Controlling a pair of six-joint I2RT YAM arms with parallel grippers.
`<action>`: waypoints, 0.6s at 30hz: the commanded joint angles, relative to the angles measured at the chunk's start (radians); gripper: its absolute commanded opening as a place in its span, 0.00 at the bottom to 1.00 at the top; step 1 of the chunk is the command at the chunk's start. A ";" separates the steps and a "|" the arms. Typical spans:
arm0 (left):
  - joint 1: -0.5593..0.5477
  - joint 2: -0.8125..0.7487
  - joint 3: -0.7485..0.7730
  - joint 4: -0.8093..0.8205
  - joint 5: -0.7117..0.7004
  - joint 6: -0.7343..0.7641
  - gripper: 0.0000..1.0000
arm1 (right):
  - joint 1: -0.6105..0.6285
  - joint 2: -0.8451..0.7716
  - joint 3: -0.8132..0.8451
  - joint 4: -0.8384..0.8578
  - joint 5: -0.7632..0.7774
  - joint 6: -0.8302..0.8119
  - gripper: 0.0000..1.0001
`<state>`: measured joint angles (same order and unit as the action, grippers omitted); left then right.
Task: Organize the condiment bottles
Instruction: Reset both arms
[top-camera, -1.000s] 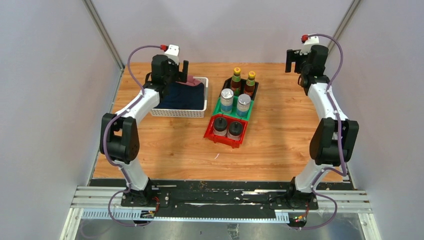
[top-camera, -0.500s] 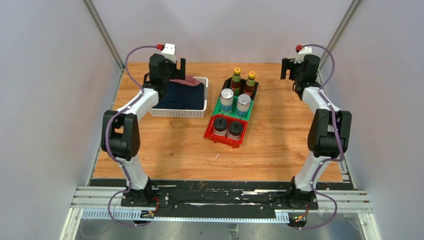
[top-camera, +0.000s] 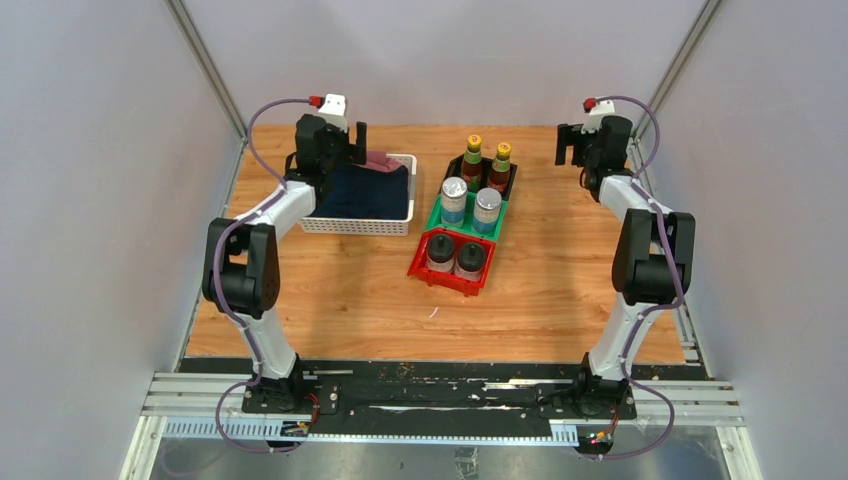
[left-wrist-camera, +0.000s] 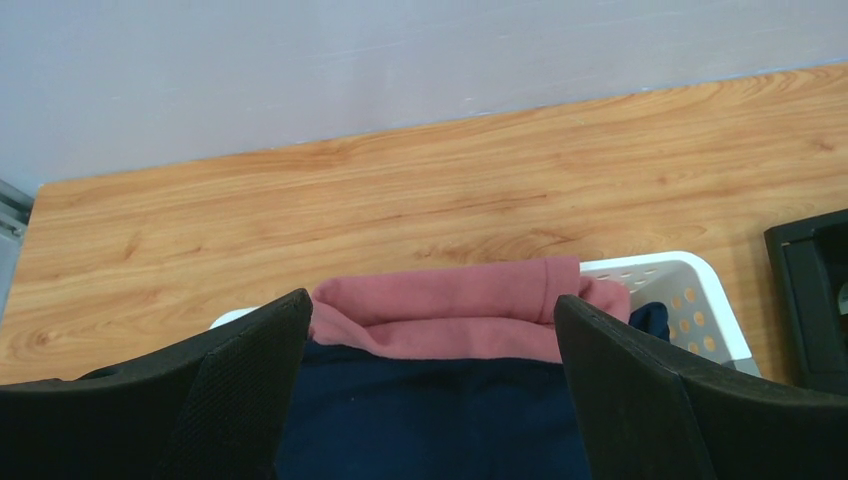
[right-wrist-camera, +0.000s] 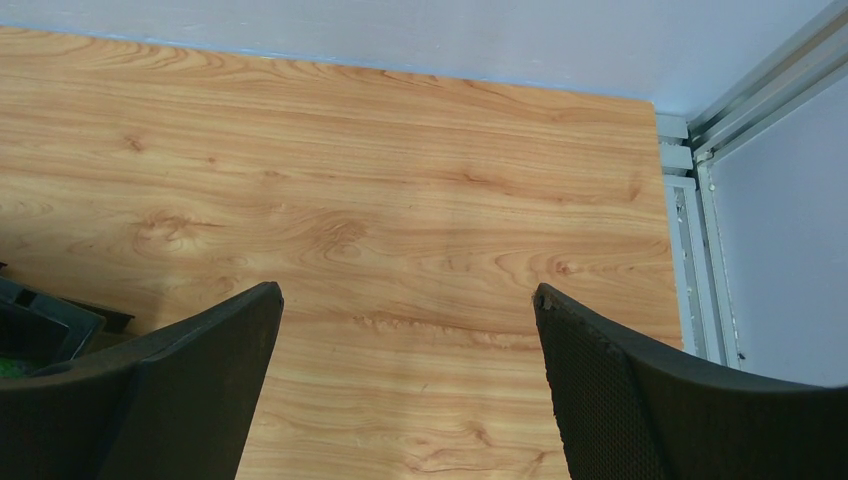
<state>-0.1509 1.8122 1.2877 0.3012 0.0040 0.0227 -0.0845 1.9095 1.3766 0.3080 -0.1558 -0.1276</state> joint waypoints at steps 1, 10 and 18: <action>0.007 0.029 -0.009 0.053 -0.002 -0.004 1.00 | 0.009 0.012 -0.026 0.069 0.001 -0.019 1.00; 0.007 0.041 -0.058 0.112 -0.035 0.007 1.00 | 0.014 0.040 -0.047 0.101 -0.027 0.005 1.00; 0.007 0.050 -0.072 0.132 -0.039 0.003 1.00 | 0.017 0.079 -0.021 0.100 -0.044 0.010 1.00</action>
<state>-0.1509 1.8503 1.2293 0.3801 -0.0212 0.0231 -0.0845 1.9560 1.3407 0.3820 -0.1772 -0.1272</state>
